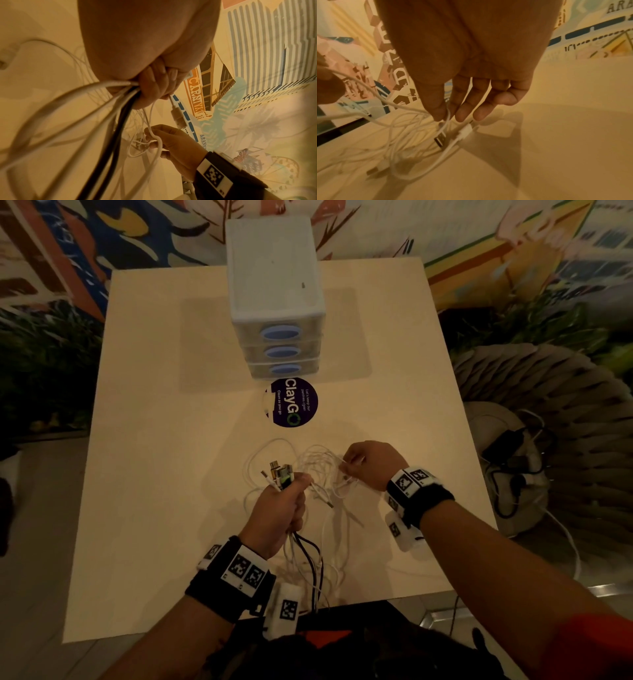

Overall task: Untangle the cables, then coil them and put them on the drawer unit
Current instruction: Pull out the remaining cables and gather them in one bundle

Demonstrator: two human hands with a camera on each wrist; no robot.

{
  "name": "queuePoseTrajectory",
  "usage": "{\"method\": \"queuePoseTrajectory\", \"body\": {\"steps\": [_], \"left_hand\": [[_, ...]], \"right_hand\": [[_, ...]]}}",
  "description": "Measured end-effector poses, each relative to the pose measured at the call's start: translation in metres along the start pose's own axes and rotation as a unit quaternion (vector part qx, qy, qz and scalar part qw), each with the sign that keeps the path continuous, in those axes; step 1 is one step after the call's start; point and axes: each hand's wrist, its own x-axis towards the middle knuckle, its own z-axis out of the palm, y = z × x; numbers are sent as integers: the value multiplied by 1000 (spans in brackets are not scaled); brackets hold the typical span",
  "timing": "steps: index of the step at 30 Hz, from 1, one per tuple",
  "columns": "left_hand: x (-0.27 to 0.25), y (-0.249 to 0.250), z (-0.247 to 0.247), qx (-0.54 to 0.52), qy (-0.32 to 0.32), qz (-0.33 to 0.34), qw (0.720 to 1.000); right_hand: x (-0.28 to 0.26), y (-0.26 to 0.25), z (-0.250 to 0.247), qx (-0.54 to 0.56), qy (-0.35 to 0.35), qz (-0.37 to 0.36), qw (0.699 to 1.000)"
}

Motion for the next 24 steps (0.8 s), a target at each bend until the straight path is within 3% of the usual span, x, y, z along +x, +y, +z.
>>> {"method": "queuePoseTrajectory", "body": {"steps": [5,9,10,12,14,16,20,24], "left_hand": [[3,-3,-1,54,0,-7,999],[8,-8,-3,80,13,3,997],[9,-9,-3,90,15,7,996],[10,-9,-1,105,8,14,994],[8,-8,1,128,-5,23,991],[5,-7,4,158,-19,32,987],[-6,0,10,238,-43,68,968],[-19,10,23,234,-93,106,962]], "right_hand": [[-7,1,-2,108,18,-4,994],[-23,-9,-5,24,175,-45,983],[-25,-15,-6,11,171,-21,985],[-23,-25,-7,-7,65,38,997],[-17,-30,-4,19,-37,58,997],[-9,-31,-1,71,-80,59,993],[2,-34,2,159,-84,101,979],[8,-38,3,159,-69,130,976]]}}
